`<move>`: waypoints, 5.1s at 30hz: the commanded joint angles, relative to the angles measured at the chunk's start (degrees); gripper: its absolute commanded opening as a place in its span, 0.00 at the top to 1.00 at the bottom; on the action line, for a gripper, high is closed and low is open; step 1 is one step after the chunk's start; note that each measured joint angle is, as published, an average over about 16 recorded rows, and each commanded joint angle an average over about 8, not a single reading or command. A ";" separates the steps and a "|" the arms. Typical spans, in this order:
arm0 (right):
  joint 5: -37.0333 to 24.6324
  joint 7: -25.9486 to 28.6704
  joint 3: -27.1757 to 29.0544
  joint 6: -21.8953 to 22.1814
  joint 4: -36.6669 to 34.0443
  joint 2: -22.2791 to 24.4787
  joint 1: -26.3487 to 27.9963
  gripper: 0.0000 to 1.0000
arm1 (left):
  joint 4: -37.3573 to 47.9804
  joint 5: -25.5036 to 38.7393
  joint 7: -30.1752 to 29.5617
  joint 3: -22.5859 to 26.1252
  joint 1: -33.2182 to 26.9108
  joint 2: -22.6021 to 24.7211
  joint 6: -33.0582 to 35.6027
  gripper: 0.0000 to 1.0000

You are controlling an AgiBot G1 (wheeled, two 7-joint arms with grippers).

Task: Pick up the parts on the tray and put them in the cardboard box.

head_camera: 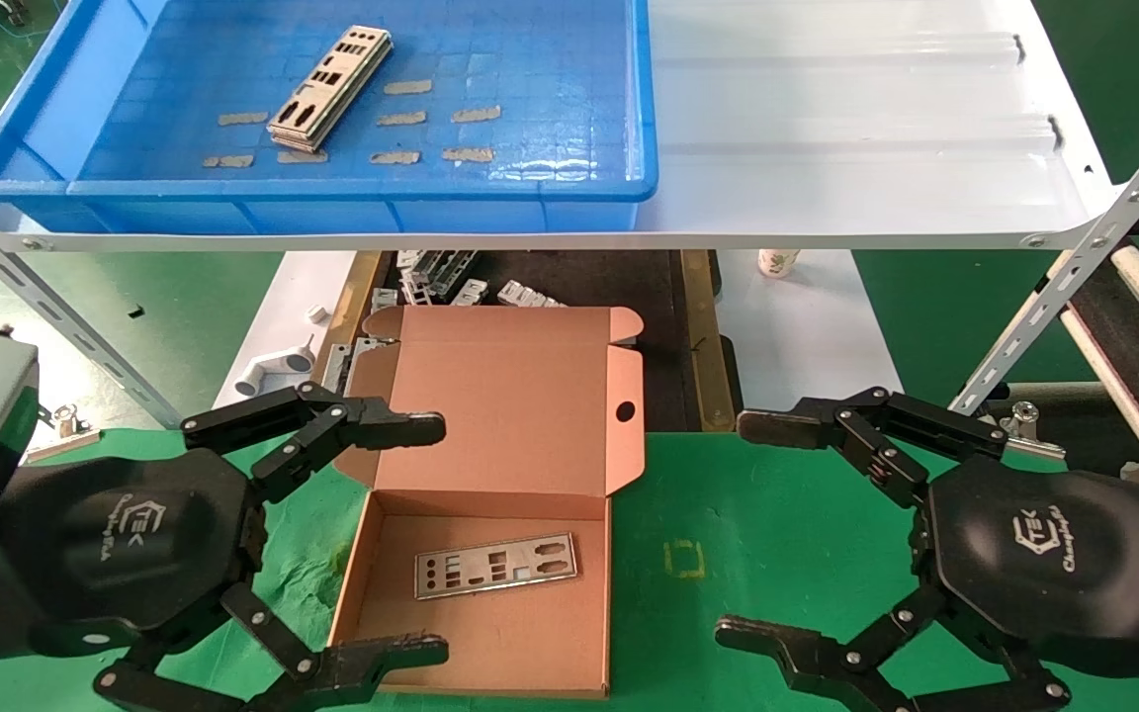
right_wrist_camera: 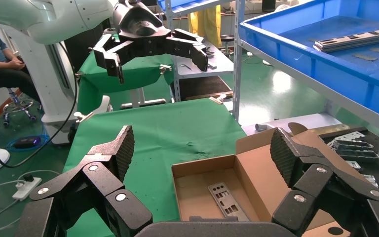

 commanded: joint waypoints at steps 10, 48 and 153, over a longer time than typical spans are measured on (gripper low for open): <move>0.02 0.00 0.00 0.00 0.00 0.00 0.00 0.00 | 0.07 0.05 0.04 0.05 -0.04 0.04 0.00 0.00; 0.03 0.00 0.00 0.00 0.00 0.00 0.00 0.00 | 0.14 0.07 0.08 0.09 -0.08 0.07 0.00 0.00; 0.00 0.00 0.00 0.00 0.00 0.00 0.00 0.00 | 0.14 0.06 0.08 0.09 -0.08 0.07 0.00 0.00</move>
